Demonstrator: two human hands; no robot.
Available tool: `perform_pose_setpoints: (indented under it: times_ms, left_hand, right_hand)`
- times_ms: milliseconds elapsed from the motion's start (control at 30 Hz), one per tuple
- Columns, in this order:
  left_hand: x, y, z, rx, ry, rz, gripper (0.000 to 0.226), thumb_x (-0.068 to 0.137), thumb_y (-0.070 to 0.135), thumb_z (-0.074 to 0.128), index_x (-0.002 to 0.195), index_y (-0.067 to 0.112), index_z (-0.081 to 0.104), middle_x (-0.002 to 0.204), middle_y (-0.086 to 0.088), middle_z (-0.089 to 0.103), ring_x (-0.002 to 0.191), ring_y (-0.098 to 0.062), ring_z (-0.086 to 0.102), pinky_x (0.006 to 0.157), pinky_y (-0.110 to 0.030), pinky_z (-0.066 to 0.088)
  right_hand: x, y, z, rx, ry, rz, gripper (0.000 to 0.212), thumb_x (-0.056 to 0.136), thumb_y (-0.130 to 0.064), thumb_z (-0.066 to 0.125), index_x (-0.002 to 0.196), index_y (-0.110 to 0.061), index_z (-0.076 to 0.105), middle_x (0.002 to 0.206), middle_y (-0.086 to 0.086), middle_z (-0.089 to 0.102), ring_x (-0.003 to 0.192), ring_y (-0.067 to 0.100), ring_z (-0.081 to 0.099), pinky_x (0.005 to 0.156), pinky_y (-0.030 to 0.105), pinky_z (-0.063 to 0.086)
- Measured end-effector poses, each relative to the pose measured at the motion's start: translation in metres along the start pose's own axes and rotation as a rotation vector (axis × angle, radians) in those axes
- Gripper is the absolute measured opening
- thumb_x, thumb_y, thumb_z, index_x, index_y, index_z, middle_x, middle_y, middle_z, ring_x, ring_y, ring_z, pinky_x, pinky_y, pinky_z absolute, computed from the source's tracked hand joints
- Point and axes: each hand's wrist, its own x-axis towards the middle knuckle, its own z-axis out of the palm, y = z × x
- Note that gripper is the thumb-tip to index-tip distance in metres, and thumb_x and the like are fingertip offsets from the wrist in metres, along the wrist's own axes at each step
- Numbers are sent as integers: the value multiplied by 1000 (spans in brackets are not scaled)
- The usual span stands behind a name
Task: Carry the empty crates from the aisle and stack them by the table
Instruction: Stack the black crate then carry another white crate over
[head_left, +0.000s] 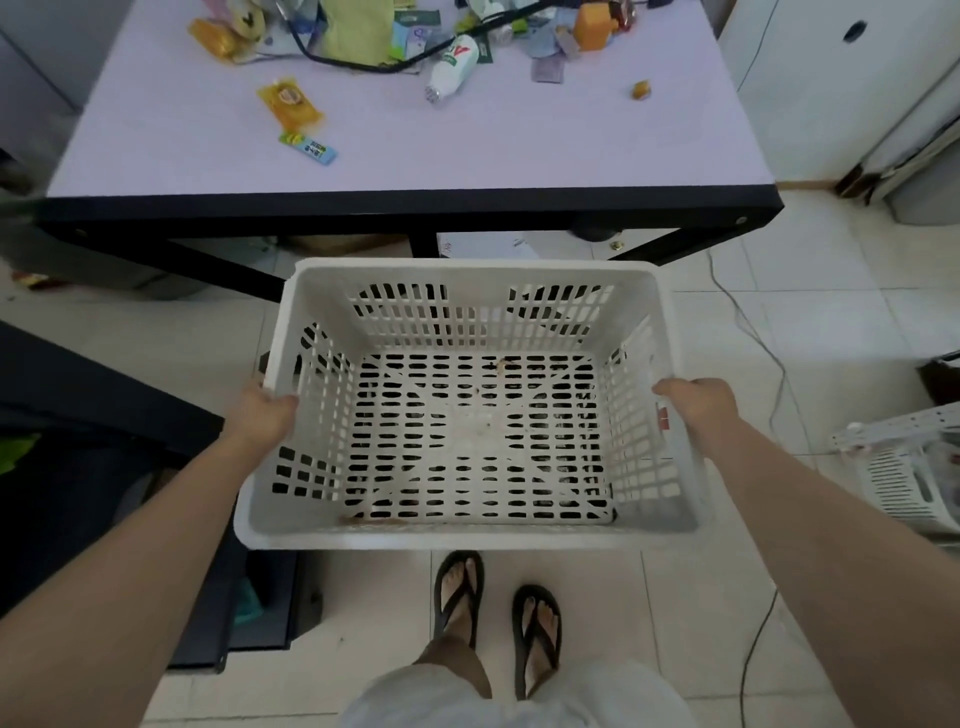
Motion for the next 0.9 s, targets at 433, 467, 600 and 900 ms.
perform_pose_setpoints:
  times_ms: [433,467,600,900]
  left_hand:
    - [-42,-30,4,108,140,-62,49,91,15,50,131,-8,35,125,-28,52,113,-42,52,80,-38,41]
    - [-46,-33,4,117,147,-70,49,91,14,50,131,-9,34,126,-28,52,114,-43,52,80,-38,41]
    - [-63,-50,11,34,149,-155,45,91,7,48,131,-11,41,128,-30,51,116,-43,51,82,-37,41]
    - [-87,-56,15,-147,234,-58,39,94,-2,37,131,-6,49,132,-28,52,104,-31,51,87,-38,41]
  right_hand:
    - [-21,8,-22,-80,-188,-122,28,81,-25,70,95,-4,60,77,6,61,75,27,60,66,31,48]
    - [-23,7,-23,-85,-194,-128,25,82,-23,69,94,-4,60,78,7,62,72,26,59,63,30,48]
    - [-28,11,-23,-121,-207,-137,12,86,-8,57,76,-2,59,72,13,61,68,26,55,54,26,40]
    - [-30,20,-21,-61,-196,-196,23,90,0,50,69,-6,56,65,8,52,54,16,46,41,19,37]
